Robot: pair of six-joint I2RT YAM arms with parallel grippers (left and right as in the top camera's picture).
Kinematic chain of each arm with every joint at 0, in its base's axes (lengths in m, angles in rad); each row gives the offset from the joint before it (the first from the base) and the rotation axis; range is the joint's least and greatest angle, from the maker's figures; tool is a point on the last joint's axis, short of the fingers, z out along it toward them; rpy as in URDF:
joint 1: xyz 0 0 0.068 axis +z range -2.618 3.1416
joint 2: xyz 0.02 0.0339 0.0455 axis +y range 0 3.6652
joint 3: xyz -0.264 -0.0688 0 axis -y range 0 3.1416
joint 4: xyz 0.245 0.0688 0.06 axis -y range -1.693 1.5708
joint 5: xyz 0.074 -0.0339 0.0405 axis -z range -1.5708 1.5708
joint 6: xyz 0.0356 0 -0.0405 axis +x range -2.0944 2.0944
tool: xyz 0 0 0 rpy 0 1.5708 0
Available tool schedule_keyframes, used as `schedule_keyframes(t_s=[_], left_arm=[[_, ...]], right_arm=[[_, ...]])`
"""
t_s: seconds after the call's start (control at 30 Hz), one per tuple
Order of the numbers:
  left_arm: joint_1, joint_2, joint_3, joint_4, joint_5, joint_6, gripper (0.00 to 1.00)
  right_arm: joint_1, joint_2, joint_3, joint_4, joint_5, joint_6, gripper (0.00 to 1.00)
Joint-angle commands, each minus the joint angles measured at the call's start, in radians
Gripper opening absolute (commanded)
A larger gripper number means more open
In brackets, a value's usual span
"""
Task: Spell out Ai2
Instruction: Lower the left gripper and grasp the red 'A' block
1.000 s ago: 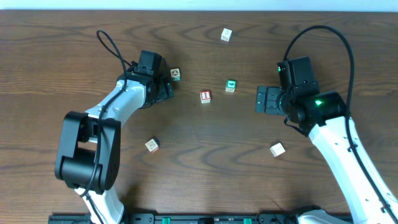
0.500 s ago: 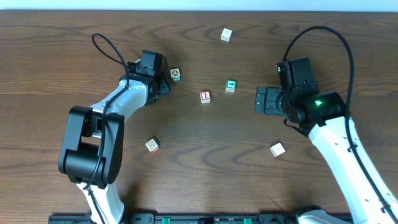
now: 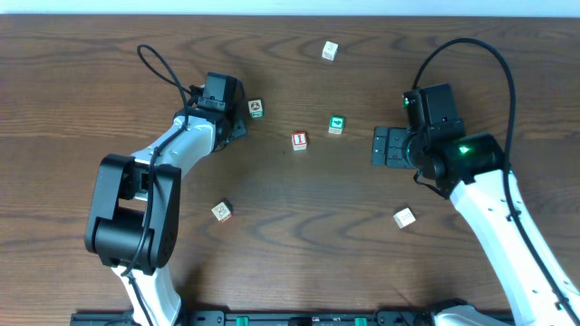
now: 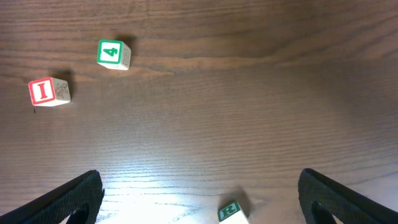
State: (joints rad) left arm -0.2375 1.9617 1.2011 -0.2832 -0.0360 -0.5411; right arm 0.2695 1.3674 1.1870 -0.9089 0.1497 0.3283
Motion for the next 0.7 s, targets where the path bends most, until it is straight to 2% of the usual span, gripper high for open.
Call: schedule_keyframes(t_s=[0.0,0.17,0.23,0.27,0.33,0.4,0.53,0.6,0.67], left_arm=[[0.001,0.014,0.001,-0.003,0.017,0.095,0.37],[0.001,0.014,0.001,-0.019,0.105,0.287,0.38],[0.001,0.014,0.001,-0.039,0.155,0.433,0.46],[0.001,0.014,0.001,-0.049,0.177,0.502,0.46],[0.001,0.014,0.001,-0.068,0.218,0.666,0.41],[0.001,0.014,0.001,-0.081,0.230,0.799,0.41],[0.002,0.014,0.001,-0.082,0.229,1.011,0.26],[0.002,0.014,0.001,-0.082,0.228,1.067,0.24],[0.002,0.014,0.001,-0.084,0.209,1.073,0.25]], right_arm=[[-0.003,-0.007,-0.001,-0.003,-0.001,-0.011,0.99],[-0.003,-0.007,-0.001,-0.003,0.002,-0.011,0.99],[-0.003,-0.007,-0.001,-0.003,0.004,-0.012,0.99],[-0.003,-0.007,-0.001,-0.003,0.004,-0.011,0.99],[-0.003,-0.007,-0.001,-0.001,0.005,-0.012,0.99],[-0.003,-0.007,-0.001,0.001,0.005,-0.011,0.99],[-0.003,-0.007,-0.002,0.000,0.004,-0.011,0.99],[-0.003,-0.007,-0.002,0.000,0.004,-0.011,0.99],[-0.003,-0.007,-0.002,0.000,0.004,-0.011,0.99]])
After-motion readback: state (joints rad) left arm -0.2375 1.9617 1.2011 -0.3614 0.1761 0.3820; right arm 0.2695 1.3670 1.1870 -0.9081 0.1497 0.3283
